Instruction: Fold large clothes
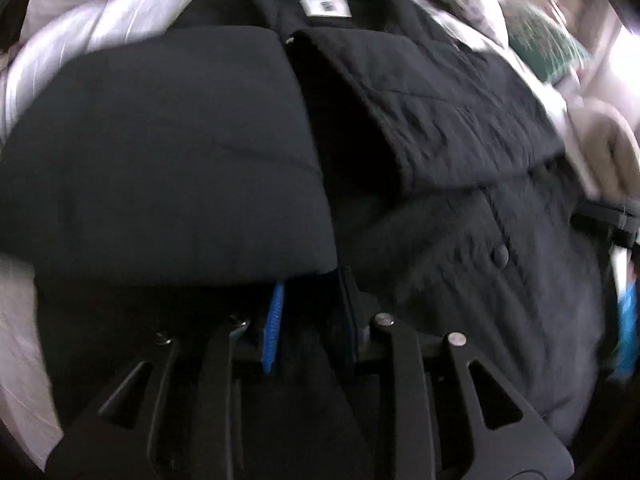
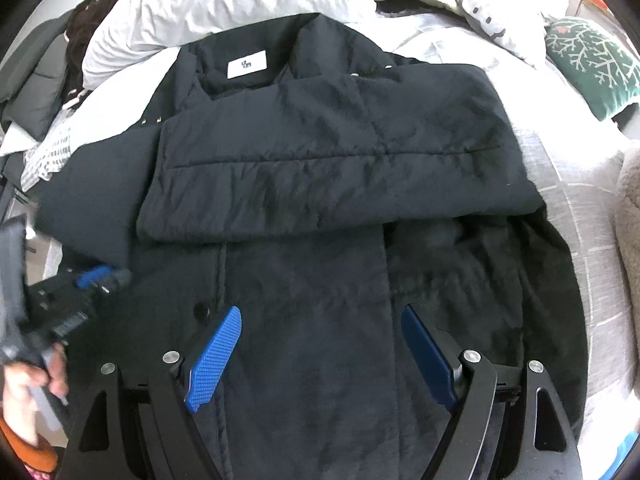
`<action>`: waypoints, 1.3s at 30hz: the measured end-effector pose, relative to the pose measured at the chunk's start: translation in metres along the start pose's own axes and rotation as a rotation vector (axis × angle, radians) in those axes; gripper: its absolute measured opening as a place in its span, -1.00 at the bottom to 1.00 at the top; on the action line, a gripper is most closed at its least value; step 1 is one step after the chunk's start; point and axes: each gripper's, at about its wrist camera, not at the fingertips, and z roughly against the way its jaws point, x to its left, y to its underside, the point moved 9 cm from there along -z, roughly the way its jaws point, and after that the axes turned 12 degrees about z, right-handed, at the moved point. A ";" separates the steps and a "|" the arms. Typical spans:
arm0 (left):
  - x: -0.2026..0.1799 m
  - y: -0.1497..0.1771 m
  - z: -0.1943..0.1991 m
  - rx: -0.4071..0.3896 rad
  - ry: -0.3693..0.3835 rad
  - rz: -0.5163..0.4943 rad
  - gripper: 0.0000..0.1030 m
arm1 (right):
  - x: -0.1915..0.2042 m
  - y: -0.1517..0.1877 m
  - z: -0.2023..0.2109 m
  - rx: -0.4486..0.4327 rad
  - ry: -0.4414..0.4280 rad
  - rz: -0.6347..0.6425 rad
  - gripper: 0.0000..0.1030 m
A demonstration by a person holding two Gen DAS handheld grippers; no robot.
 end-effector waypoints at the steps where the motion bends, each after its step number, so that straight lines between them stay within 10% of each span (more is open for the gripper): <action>1: -0.003 0.001 0.007 0.006 -0.010 -0.024 -0.13 | 0.003 -0.001 0.000 -0.002 -0.005 0.004 0.63; 4: -0.004 0.005 0.041 -0.031 0.027 -0.016 0.46 | 0.013 -0.006 0.002 -0.020 -0.020 0.024 0.63; 8: 0.014 0.005 0.086 -0.101 0.042 0.001 0.46 | 0.034 -0.010 0.009 -0.054 -0.032 0.085 0.63; 15: 0.105 -0.015 0.130 -0.219 0.028 0.308 0.52 | 0.105 -0.035 0.025 -0.152 -0.069 0.209 0.63; 23: 0.185 0.001 0.104 -0.130 -0.055 0.725 0.51 | 0.242 -0.073 -0.002 -0.187 -0.050 0.477 0.63; 28: 0.192 0.003 0.101 -0.127 -0.074 0.756 0.48 | 0.292 -0.097 -0.044 -0.162 0.030 0.569 0.60; 30: 0.194 0.002 0.097 -0.136 -0.071 0.766 0.34 | 0.296 -0.105 -0.054 -0.163 0.063 0.574 0.26; 32: 0.196 -0.001 0.096 -0.155 -0.032 0.769 0.04 | 0.295 -0.117 -0.055 -0.185 0.058 0.577 -0.57; 39: 0.173 -0.023 0.092 -0.219 0.126 0.669 -0.21 | 0.213 -0.153 0.024 -0.406 -0.024 0.378 -0.73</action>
